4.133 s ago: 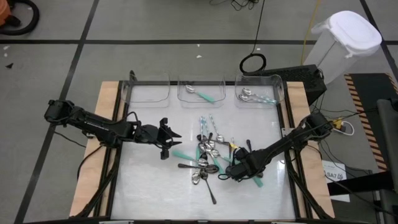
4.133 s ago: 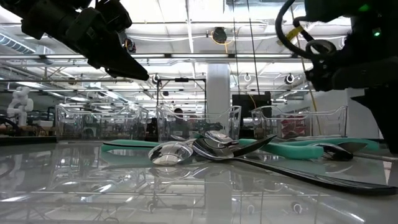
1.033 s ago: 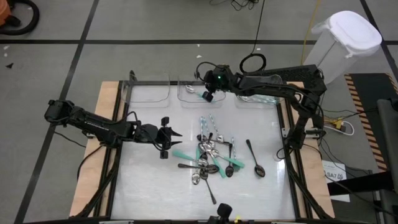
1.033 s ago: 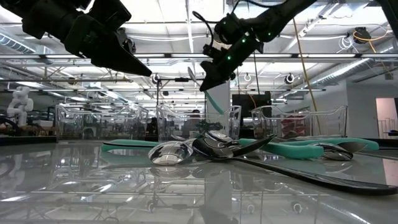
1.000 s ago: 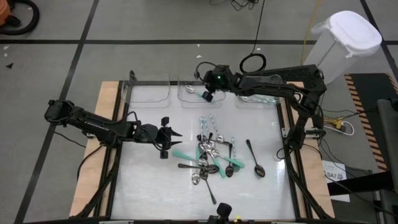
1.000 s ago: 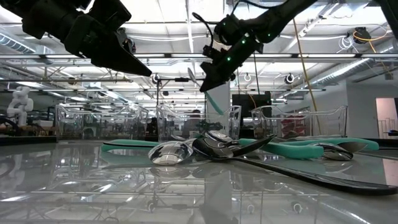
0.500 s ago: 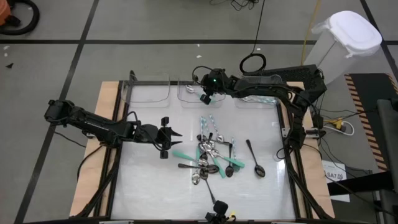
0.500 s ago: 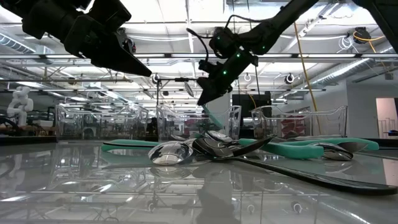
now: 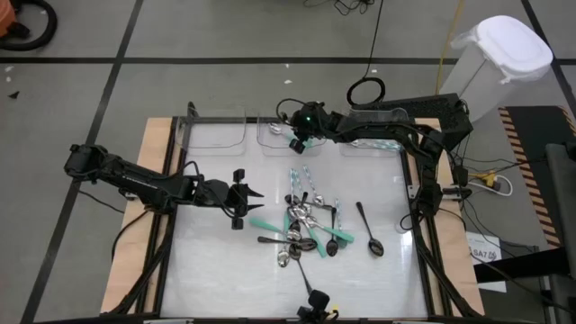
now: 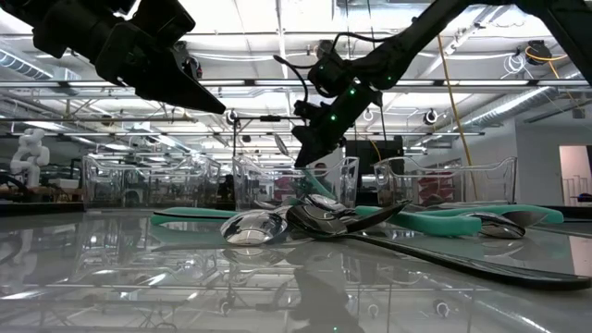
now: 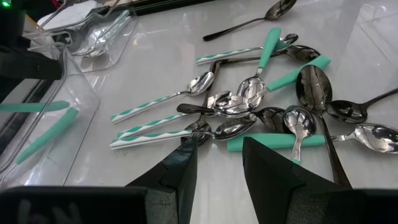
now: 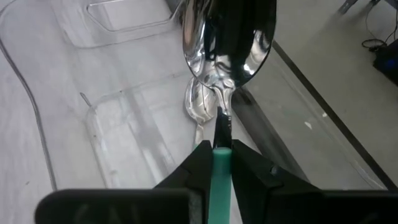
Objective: Sort silverware by color (type)
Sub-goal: Put the green spoon into the center transparent bin, then put the black spoon into the left transparent bin
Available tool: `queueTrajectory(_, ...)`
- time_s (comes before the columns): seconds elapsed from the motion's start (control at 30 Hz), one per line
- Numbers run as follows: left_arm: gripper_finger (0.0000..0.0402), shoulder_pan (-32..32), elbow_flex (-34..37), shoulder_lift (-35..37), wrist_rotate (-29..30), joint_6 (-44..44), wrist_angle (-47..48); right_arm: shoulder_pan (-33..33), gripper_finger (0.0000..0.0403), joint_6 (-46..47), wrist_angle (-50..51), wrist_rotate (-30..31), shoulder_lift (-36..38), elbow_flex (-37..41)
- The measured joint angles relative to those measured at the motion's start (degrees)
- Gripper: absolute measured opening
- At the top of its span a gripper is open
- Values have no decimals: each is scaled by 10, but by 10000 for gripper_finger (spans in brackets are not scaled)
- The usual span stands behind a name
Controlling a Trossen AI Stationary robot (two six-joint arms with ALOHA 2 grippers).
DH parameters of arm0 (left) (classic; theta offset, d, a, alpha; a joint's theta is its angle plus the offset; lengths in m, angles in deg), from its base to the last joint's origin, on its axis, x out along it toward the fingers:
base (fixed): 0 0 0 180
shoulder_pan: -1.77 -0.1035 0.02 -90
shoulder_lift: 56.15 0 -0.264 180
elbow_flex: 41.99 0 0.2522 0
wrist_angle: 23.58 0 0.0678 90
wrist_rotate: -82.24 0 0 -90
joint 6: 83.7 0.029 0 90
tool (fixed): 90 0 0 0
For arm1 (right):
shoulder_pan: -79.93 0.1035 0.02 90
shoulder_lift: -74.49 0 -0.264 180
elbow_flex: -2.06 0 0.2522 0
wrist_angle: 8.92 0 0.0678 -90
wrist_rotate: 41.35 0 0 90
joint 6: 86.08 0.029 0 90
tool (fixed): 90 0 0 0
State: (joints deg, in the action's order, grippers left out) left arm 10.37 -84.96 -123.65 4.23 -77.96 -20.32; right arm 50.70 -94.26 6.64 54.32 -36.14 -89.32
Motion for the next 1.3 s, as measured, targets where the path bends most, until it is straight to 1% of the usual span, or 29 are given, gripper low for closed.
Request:
queueTrajectory(0.27, 127, 0, 0, 0, 0, 0, 0, 0, 74, 16, 6, 0, 0, 0)
queueTrajectory(0.63, 127, 0, 0, 0, 0, 0, 0, 5, 77, 20, 12, 0, 2, 0)
queueTrajectory(0.8, 127, 0, 0, 0, 0, 0, 0, 29, 77, 22, 19, 1, 41, 0)
queueTrajectory(0.97, 127, 0, 0, 0, 2, 7, 0, 79, 77, 31, 63, 2, 111, 0)
queueTrajectory(1.1, 127, -3, 0, 0, 17, 1, 0, 142, 77, 48, 144, 6, 154, 0)
queueTrajectory(1.2, 127, -4, 0, 0, 19, -7, 3, 198, 77, 94, 213, 37, 166, 3)
queueTrajectory(1.3, 128, -3, 0, 0, 20, -10, 21, 264, 77, 159, 247, 74, 166, 21)
